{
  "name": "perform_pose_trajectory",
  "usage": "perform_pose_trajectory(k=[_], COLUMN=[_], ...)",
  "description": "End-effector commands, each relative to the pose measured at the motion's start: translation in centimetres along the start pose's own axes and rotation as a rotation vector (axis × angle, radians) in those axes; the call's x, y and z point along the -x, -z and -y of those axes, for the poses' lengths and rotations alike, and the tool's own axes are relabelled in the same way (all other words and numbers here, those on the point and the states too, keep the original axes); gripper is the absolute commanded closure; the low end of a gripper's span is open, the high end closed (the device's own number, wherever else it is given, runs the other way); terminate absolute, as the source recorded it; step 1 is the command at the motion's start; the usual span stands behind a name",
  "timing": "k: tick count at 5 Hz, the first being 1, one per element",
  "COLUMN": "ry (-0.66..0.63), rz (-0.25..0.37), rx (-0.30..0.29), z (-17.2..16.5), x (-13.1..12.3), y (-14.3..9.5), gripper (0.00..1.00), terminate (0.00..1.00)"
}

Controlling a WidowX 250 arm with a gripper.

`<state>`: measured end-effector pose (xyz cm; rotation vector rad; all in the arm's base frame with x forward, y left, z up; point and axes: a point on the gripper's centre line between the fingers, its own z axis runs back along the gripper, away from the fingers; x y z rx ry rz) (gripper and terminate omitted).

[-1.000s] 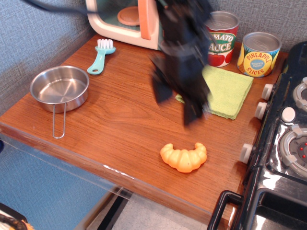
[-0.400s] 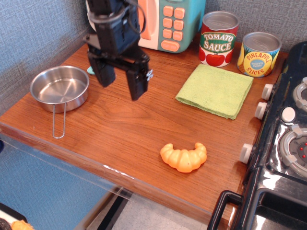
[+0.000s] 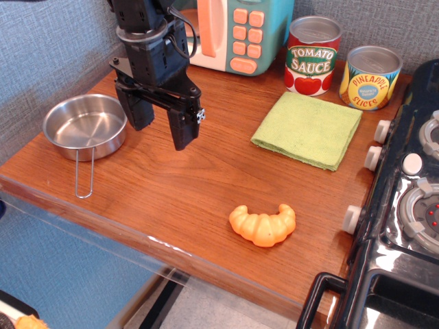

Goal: Push the croissant to the right of the table

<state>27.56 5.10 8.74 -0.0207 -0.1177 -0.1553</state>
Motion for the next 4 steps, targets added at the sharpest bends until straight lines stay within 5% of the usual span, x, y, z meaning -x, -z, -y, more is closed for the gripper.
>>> perform_pose_trajectory(k=[1, 3, 4], ry=[-0.002, -0.002, -0.002], rz=[0.026, 0.026, 0.026], rx=[-0.007, -0.007, -0.007], z=[-0.14, -0.14, -0.14], x=[0.81, 0.81, 0.81], y=[-0.81, -0.81, -0.81], gripper=[0.00, 0.00, 0.00], terminate=[0.00, 0.00, 1.00])
